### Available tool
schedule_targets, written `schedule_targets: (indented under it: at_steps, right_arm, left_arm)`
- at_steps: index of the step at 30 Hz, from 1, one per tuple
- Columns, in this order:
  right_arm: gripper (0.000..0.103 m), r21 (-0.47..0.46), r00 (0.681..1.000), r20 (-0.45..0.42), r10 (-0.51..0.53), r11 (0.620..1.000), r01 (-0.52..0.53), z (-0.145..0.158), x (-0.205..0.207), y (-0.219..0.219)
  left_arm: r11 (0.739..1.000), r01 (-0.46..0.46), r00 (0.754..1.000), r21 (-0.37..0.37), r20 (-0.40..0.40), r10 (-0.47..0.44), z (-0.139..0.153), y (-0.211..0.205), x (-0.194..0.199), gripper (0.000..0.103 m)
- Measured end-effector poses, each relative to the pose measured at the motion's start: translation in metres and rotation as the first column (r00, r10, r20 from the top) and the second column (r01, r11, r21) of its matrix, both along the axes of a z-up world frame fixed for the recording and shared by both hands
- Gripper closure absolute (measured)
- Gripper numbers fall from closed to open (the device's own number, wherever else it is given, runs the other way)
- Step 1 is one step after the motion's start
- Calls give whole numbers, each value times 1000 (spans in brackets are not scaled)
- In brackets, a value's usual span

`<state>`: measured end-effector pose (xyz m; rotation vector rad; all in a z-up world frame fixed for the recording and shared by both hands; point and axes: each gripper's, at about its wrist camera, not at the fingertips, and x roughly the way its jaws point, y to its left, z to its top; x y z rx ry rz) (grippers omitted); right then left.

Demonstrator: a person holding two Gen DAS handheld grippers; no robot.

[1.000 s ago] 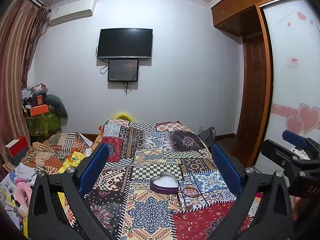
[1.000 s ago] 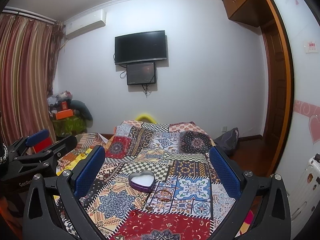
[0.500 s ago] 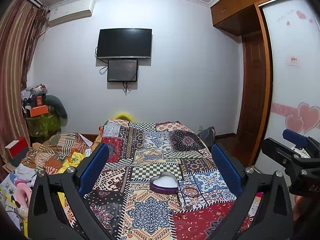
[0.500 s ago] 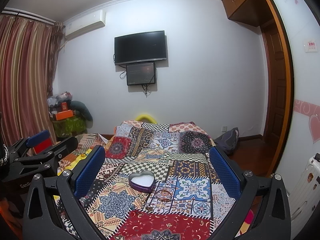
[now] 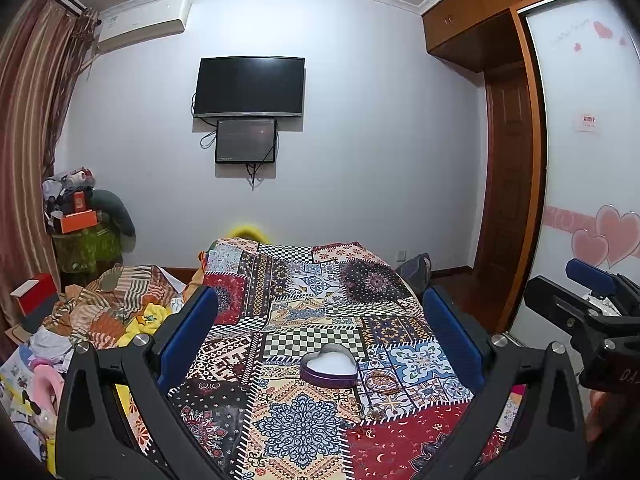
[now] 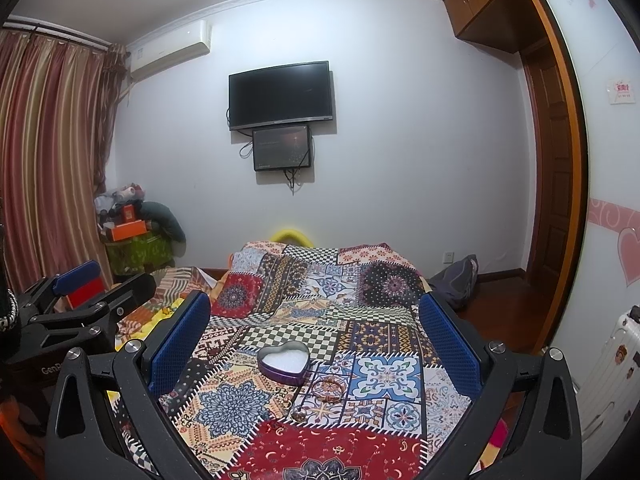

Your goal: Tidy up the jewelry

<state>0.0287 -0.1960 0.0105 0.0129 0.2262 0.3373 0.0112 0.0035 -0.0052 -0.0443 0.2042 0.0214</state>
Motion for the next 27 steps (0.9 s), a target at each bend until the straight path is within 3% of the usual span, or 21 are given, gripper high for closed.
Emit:
schedule_targets:
  at_steps: [16,22,27]
  right_arm:
    - [0,-10,999,-38,-7,1000,6,-12,13,1]
    - [0,-40,994,-98,-37,999,33,-33,36,-1]
    - [0,-103,975,-207,-76,993,55,-69,69,-3]
  left_arm:
    - [1000,-3,999,-4,-41,3,-11,5,18,0]
    - [1000,-22,991,6,-134,22,-35,17,54,0]
    - [999,-27,963,18,-267,30,-74,26,92,0]
